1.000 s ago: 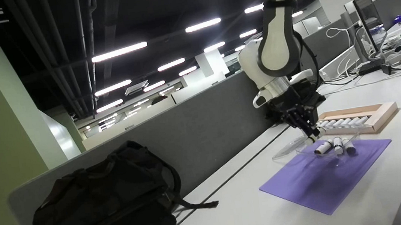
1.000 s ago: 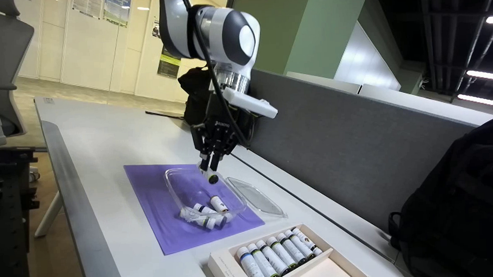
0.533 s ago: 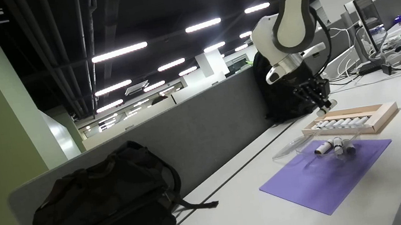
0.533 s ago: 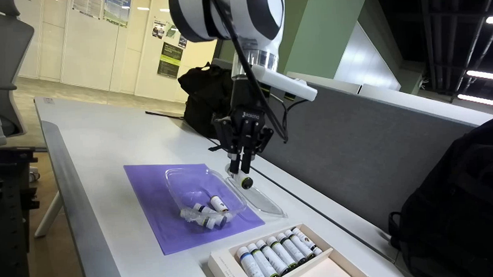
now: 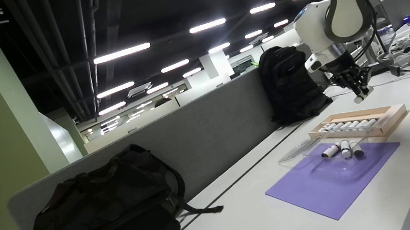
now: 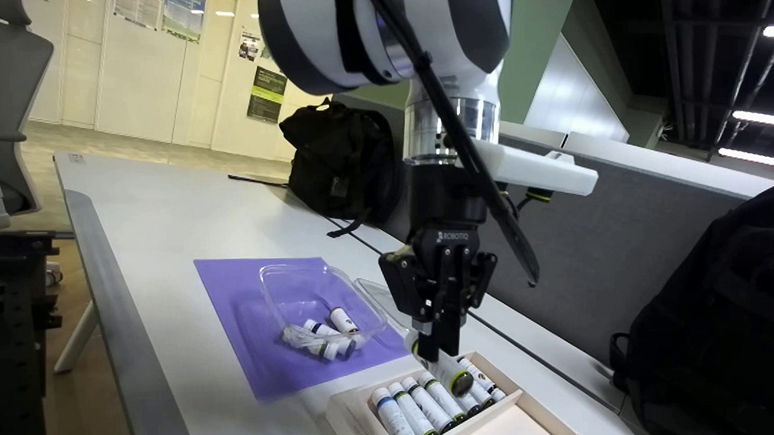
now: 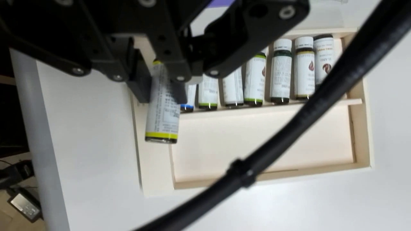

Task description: Put the white object into the tray.

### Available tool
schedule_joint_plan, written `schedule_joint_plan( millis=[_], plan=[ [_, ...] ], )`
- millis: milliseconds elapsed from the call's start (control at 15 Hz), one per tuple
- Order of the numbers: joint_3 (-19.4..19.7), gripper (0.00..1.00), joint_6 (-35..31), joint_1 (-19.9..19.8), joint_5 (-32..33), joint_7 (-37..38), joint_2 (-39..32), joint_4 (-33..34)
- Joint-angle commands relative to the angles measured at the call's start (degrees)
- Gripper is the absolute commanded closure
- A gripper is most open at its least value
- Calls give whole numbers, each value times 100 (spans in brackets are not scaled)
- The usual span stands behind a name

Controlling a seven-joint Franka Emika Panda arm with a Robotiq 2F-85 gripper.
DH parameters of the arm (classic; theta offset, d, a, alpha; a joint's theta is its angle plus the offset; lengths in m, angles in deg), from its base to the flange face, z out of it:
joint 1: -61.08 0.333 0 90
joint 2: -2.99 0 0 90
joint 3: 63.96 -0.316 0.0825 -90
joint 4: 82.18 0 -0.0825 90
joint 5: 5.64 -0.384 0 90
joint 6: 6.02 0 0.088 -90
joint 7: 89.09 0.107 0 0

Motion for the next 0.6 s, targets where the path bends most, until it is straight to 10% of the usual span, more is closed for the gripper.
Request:
schedule_joint_plan(
  millis=[0,133,533],
  plan=[
    [264,94,-540,-316,332,-215,-44,46],
    [211,76,-358,-290,149,-151,-35,21],
    [275,76,-354,-372,135,-155,-64,78]
  ],
)
